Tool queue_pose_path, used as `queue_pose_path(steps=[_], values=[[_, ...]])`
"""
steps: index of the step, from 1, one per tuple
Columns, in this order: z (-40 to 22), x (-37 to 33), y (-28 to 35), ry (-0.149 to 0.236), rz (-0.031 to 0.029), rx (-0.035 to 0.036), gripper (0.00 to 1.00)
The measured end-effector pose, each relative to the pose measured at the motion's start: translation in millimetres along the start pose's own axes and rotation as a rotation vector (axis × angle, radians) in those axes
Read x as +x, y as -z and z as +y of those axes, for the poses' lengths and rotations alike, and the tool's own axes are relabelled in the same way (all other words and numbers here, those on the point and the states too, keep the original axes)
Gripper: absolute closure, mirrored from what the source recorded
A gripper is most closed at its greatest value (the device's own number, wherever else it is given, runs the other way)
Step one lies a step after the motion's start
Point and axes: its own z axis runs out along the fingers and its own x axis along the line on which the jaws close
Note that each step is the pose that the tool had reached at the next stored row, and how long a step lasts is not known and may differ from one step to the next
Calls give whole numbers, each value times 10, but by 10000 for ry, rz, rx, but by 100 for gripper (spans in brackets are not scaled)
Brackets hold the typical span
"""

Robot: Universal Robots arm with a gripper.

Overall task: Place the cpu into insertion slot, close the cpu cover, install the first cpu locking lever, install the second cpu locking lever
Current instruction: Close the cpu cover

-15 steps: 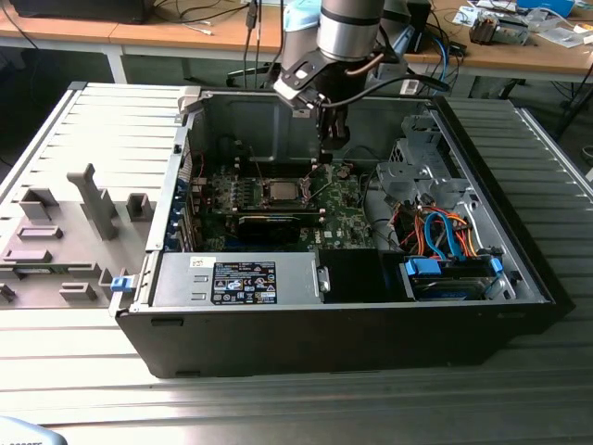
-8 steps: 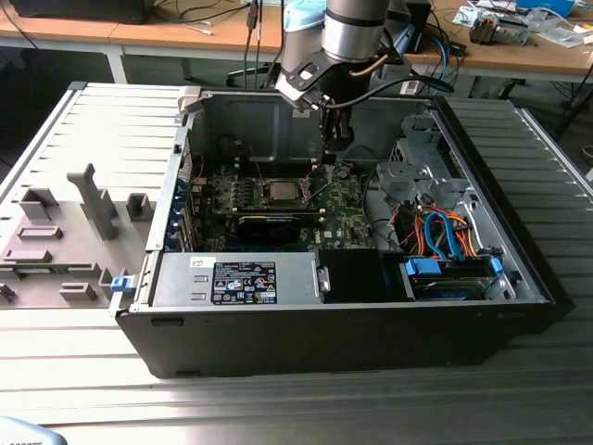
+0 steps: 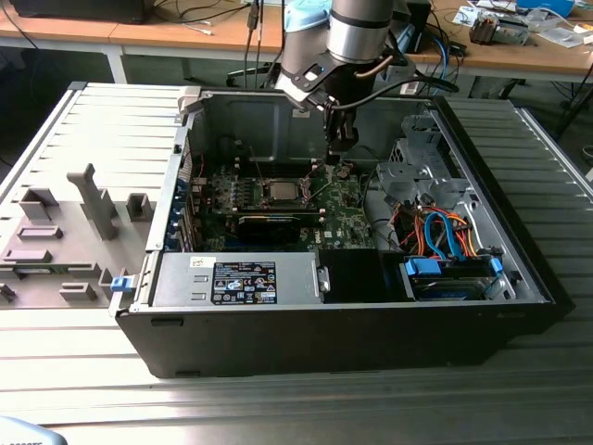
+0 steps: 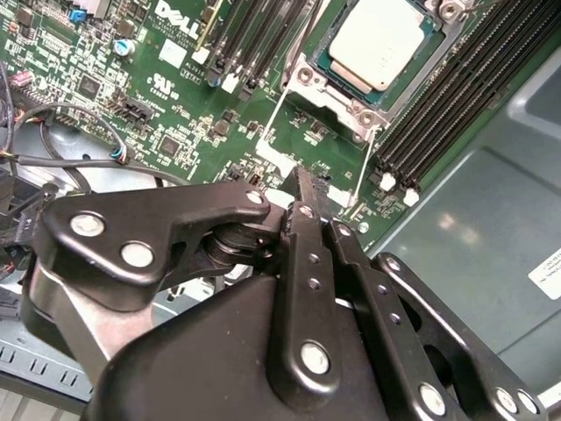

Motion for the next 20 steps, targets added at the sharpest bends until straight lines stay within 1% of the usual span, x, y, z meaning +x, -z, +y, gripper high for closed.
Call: queue_pose_path(steps=[8, 20], values=[[51, -2, -19, 0, 0, 4, 89], [99, -5, -42, 0, 1, 5, 89]])
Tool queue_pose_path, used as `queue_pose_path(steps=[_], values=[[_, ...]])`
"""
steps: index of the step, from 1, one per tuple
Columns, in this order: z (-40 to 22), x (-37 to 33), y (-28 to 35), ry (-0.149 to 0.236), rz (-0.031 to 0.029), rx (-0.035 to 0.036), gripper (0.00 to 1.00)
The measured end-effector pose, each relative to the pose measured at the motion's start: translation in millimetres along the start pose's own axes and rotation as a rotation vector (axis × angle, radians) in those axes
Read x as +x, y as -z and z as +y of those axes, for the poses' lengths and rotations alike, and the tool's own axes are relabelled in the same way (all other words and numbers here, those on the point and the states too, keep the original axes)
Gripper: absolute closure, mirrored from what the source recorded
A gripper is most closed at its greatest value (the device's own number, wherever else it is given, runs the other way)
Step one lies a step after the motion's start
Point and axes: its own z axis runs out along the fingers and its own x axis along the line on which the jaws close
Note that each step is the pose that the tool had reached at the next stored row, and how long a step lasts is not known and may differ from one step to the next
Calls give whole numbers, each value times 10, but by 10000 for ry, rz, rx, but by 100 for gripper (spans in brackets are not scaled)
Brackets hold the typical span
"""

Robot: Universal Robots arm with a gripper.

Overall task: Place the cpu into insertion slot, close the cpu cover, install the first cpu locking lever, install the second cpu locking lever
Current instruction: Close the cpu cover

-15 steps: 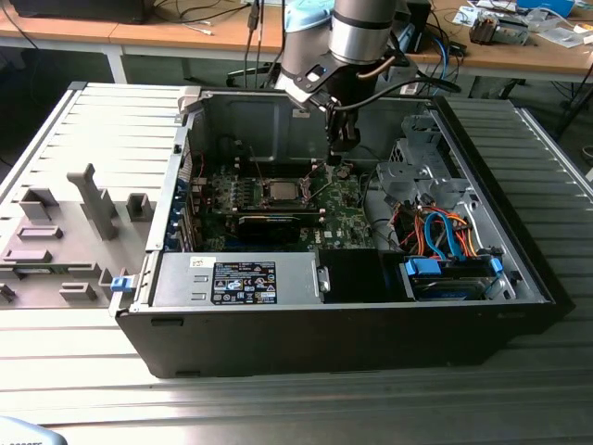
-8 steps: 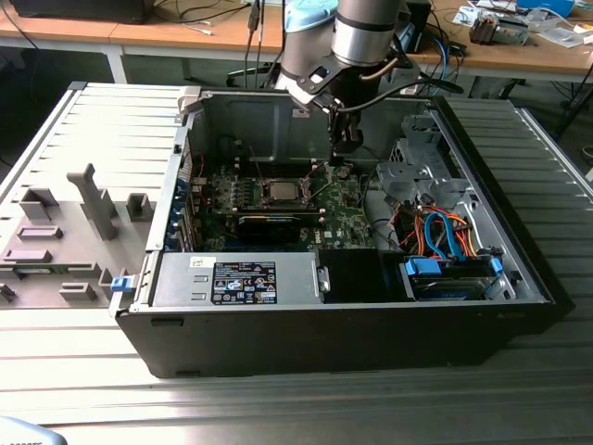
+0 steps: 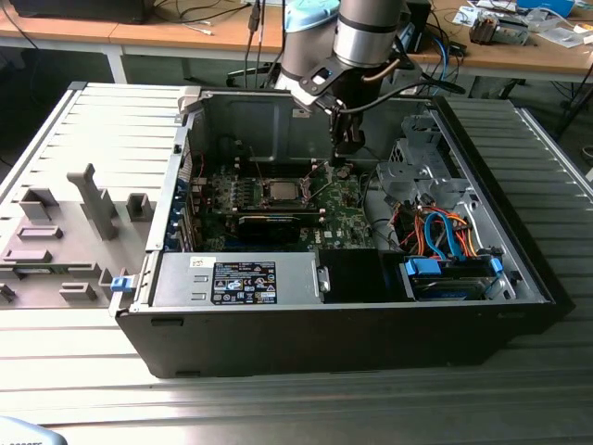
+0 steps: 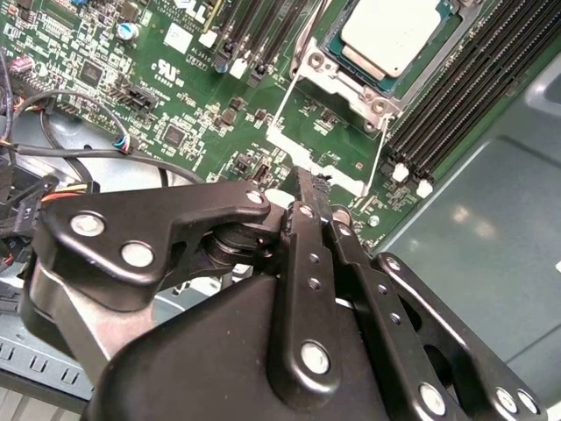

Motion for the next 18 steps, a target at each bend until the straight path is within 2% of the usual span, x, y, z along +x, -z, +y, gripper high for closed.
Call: queue_pose_path(steps=[18], values=[[62, -1, -72, 0, 0, 2, 89]])
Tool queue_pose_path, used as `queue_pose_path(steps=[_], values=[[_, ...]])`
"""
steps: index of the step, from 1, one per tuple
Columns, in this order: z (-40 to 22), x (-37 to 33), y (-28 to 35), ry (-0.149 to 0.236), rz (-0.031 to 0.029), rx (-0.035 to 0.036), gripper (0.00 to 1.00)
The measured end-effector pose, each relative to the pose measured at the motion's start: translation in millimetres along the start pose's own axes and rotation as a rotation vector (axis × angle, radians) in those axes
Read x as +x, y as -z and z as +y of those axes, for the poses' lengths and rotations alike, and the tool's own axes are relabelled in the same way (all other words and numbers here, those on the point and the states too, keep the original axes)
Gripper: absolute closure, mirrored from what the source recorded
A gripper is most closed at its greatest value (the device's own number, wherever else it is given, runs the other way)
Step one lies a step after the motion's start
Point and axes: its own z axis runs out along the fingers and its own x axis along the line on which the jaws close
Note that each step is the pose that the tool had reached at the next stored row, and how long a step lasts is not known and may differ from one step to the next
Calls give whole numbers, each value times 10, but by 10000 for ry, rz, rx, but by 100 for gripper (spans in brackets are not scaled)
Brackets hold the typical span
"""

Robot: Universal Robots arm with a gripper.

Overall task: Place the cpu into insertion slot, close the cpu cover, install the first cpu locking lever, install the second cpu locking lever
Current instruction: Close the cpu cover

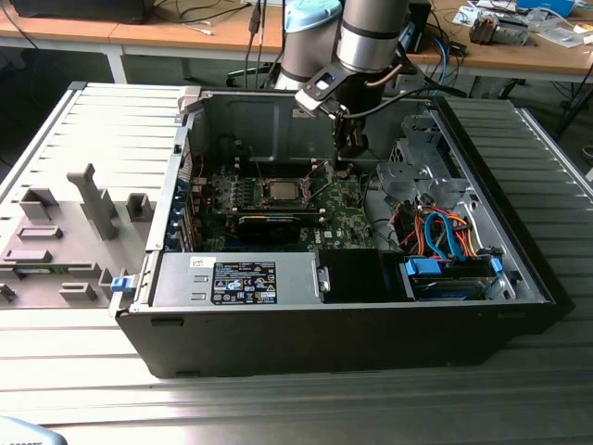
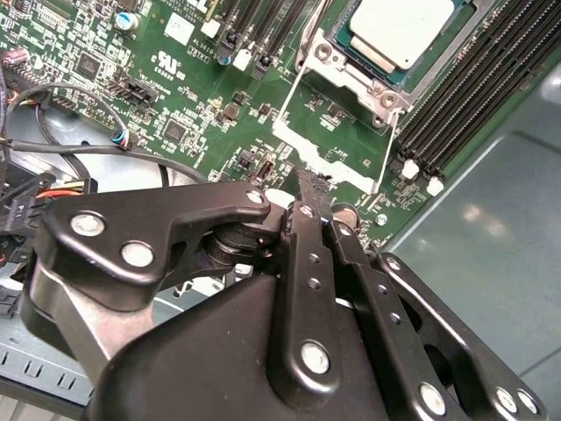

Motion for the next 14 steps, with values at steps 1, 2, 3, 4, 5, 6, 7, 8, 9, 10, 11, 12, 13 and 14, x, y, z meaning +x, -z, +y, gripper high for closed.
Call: queue_pose_path(steps=[1, 2, 3, 4, 5, 6, 7, 8, 9, 10, 11, 12, 13, 14], values=[[5, 0, -4, 0, 1, 0, 89], [9, 0, -7, 0, 0, 0, 89], [14, -1, -10, 0, 0, 1, 89], [18, -1, -12, 0, 0, 1, 89], [24, -1, -15, 0, -1, 2, 89], [30, -1, -19, 0, 0, 2, 89], [33, 0, -24, 0, 2, 2, 89], [36, -1, -28, 0, 1, 3, 89], [40, -1, -31, 0, -1, 4, 89], [48, -2, -34, 0, -2, 5, 89], [54, -1, -38, 1, 0, 6, 89], [59, -1, -54, 0, 1, 9, 89], [59, 0, -68, -1, 1, 10, 89], [59, 0, -80, -1, 2, 11, 89]])
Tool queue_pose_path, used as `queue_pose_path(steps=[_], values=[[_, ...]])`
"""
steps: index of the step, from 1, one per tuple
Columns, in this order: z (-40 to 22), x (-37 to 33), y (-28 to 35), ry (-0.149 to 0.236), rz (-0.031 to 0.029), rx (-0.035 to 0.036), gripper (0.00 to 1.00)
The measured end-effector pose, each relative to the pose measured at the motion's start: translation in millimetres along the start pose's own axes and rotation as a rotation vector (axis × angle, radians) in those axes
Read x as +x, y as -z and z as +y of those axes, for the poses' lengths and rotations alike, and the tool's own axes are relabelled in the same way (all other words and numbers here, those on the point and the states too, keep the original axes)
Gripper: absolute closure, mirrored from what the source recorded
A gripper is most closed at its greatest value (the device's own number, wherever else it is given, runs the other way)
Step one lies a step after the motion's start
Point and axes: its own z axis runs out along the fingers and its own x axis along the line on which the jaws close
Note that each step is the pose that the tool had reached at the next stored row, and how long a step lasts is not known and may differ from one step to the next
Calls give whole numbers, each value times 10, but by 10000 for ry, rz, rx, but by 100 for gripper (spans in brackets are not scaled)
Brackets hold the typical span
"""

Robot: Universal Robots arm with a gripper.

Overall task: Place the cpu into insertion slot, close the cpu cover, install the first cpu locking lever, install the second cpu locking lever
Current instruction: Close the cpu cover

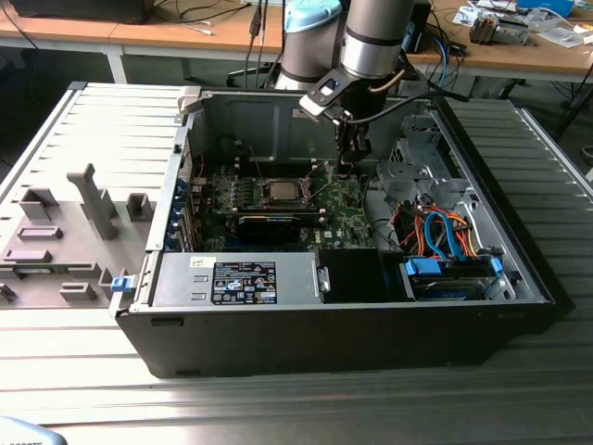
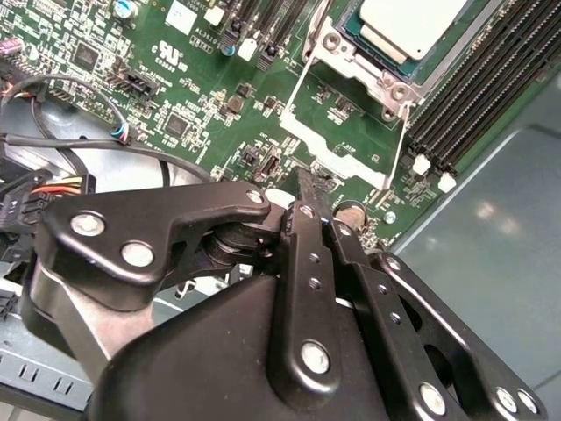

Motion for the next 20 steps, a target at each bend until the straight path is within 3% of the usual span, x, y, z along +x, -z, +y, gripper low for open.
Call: queue_pose_path(steps=[3, 6, 20], values=[[1, 2, -39, 9, 60, -4, 89], [-33, 6, -63, 16, 221, -17, 89], [-208, 17, -68, 13, 219, -82, 89]])
